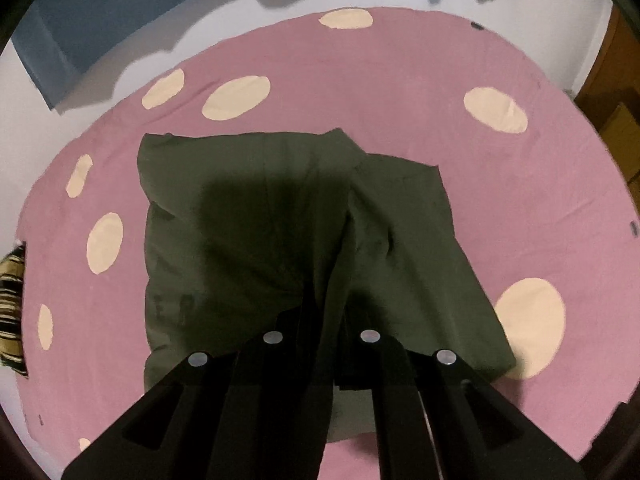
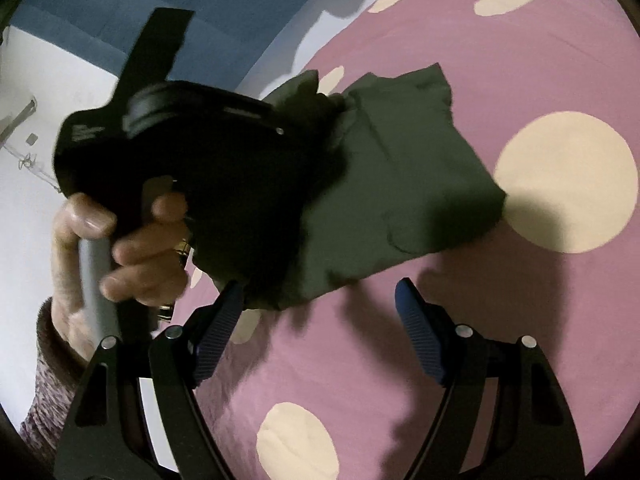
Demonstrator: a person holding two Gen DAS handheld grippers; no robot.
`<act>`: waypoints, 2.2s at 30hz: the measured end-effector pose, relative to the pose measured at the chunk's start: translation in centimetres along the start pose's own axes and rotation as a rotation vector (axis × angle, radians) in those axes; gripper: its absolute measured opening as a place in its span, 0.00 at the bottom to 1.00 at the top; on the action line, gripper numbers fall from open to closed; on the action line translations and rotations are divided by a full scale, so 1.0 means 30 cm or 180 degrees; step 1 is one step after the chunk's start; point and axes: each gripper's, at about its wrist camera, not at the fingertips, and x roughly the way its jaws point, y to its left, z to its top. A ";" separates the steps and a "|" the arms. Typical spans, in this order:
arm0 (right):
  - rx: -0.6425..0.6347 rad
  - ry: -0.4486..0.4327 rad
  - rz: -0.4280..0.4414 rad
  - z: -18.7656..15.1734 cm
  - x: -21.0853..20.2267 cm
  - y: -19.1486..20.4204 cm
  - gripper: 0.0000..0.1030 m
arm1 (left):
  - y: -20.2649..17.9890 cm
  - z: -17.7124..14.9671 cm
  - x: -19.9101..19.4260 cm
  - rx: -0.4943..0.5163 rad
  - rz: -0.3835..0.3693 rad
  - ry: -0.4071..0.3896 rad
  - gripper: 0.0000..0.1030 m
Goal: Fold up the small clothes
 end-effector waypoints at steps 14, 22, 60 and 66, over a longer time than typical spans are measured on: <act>0.0172 0.0022 -0.0023 -0.026 -0.045 -0.094 0.76 | -0.158 -0.034 -0.152 0.0089 -0.0219 -0.0412 0.50; 0.0215 -0.0001 0.0027 -0.023 -0.084 -0.089 0.76 | -0.060 -0.106 -0.419 0.0210 -0.0620 -0.1122 0.67; -0.0628 0.0397 -0.0128 0.362 0.181 0.385 0.08 | 0.567 -0.642 -0.105 -0.0659 -0.0726 -0.1359 0.73; -0.0567 0.0256 -0.0117 0.386 0.131 0.269 0.08 | 0.540 -0.617 -0.105 -0.0563 -0.0752 -0.1411 0.76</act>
